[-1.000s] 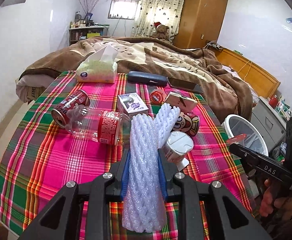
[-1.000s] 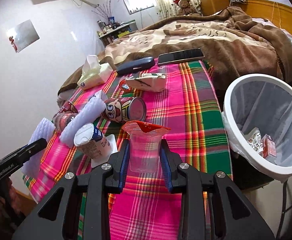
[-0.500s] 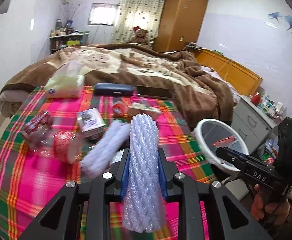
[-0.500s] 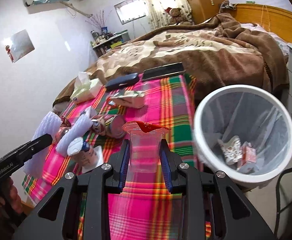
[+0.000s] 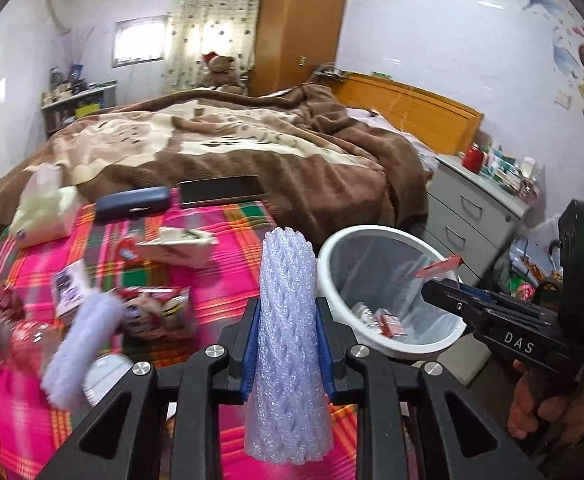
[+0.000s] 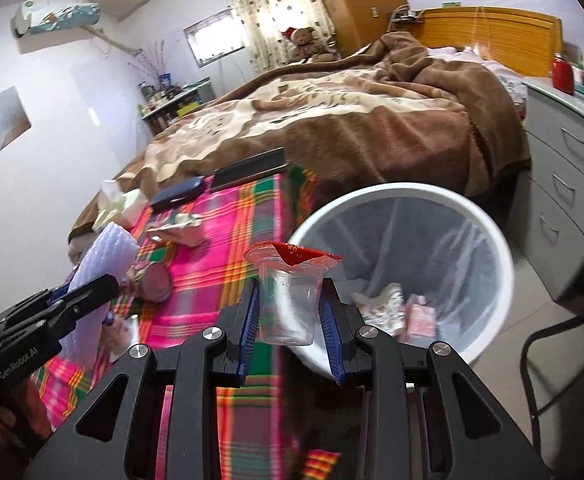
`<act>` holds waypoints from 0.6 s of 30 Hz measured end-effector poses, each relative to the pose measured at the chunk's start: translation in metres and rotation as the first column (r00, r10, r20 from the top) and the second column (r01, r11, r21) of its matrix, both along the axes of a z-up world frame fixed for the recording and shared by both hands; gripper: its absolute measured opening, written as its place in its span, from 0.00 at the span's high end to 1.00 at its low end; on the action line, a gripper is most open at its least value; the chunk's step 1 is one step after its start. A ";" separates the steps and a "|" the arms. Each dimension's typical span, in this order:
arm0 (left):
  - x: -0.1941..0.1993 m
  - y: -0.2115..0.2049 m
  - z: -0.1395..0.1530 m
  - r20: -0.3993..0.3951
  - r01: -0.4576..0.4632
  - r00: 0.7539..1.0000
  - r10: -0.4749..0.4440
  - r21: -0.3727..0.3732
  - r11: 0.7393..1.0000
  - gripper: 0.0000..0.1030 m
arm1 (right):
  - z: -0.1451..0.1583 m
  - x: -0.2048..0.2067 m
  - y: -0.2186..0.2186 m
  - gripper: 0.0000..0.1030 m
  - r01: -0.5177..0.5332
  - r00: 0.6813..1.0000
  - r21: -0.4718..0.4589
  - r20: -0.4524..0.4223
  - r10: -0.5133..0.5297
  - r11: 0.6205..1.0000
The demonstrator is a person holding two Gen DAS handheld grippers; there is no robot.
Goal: Collect trash
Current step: 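Carry the plastic cup over the bin and open the right tool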
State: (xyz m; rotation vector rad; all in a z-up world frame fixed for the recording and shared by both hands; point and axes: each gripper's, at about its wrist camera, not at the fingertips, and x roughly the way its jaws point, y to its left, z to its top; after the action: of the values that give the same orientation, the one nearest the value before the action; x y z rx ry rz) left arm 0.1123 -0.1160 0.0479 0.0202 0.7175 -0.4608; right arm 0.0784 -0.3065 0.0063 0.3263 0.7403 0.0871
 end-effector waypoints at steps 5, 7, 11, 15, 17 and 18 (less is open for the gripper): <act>0.008 -0.036 -0.007 0.001 0.046 0.999 -0.046 0.031 0.998 0.75 | -0.005 0.007 -0.019 0.70 0.040 0.999 -0.008 -0.019 -0.040 0.999; 0.012 -0.048 -0.010 -0.009 0.067 0.998 -0.067 0.032 0.997 0.75 | -0.009 0.011 -0.025 0.70 0.050 0.998 -0.016 -0.034 -0.050 0.999; 0.022 -0.068 -0.017 -0.020 0.092 0.996 -0.091 0.045 0.995 0.75 | -0.018 0.016 -0.036 0.70 0.071 0.995 -0.026 -0.068 -0.073 0.997; 0.031 -0.084 -0.027 -0.065 0.136 0.989 -0.135 0.012 0.991 0.75 | -0.027 0.019 -0.044 0.70 0.084 0.991 -0.031 -0.105 -0.087 0.996; 0.035 -0.094 -0.033 -0.069 0.140 0.988 -0.138 0.030 0.990 0.75 | -0.032 0.022 -0.046 0.70 0.084 0.989 -0.033 -0.122 -0.088 0.996; 0.038 -0.097 -0.036 -0.080 0.142 0.987 -0.140 0.030 0.989 0.75 | -0.033 0.022 -0.049 0.70 0.086 0.988 -0.039 -0.128 -0.090 0.996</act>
State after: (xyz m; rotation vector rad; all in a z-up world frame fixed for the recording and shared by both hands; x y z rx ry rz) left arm 0.1501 -0.2130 0.0118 0.0878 0.8042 -0.5865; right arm 0.1006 -0.3551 -0.0271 0.3346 0.8541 -0.0305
